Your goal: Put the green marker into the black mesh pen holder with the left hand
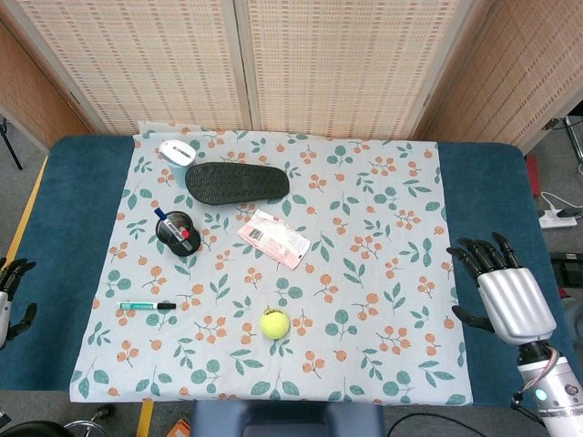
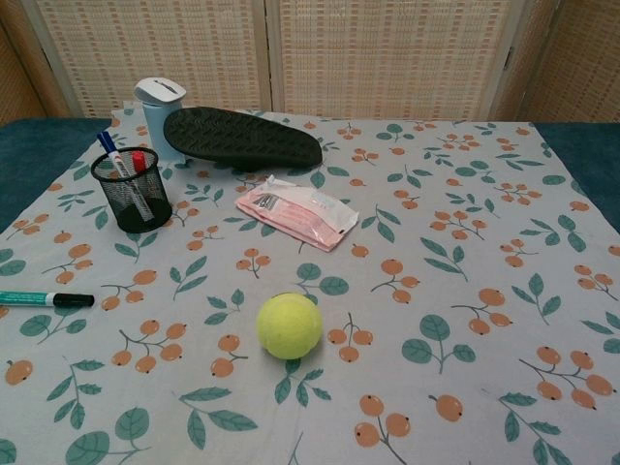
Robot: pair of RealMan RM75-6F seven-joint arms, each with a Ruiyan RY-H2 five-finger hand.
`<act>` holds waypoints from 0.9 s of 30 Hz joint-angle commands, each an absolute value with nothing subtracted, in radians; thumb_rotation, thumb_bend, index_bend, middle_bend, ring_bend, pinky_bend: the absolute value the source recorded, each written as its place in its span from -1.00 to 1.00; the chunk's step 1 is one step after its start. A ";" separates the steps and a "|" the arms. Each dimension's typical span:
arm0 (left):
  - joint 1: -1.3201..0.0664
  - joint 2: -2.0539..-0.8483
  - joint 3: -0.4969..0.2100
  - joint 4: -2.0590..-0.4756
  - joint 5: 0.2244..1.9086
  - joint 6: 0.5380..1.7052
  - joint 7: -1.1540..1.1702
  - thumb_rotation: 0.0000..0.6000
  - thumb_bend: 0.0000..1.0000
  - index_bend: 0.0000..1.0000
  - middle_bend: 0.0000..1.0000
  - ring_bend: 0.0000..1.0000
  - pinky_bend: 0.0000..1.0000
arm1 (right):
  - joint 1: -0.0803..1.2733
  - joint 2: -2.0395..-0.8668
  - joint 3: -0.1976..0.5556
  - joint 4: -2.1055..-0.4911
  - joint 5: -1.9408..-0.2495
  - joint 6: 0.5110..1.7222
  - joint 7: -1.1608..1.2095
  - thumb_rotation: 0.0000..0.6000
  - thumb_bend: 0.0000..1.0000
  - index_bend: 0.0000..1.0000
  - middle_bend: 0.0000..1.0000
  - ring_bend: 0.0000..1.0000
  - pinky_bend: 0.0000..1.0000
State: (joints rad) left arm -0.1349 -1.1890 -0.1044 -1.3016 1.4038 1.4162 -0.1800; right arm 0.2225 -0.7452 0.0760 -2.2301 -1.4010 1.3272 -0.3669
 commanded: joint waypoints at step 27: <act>-0.155 -1.180 -0.104 -1.429 1.425 1.408 -0.133 1.00 -0.29 -0.64 -0.75 -0.93 -0.71 | 0.225 -0.750 0.080 -2.227 -1.384 1.320 -0.370 1.00 -0.80 -0.62 -0.74 -0.74 -1.00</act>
State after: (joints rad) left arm -0.1450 -1.1842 -0.1021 -1.3723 1.4138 1.4075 -0.1648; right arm 0.2247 -0.7500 0.0798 -2.2275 -1.3856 1.3211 -0.3711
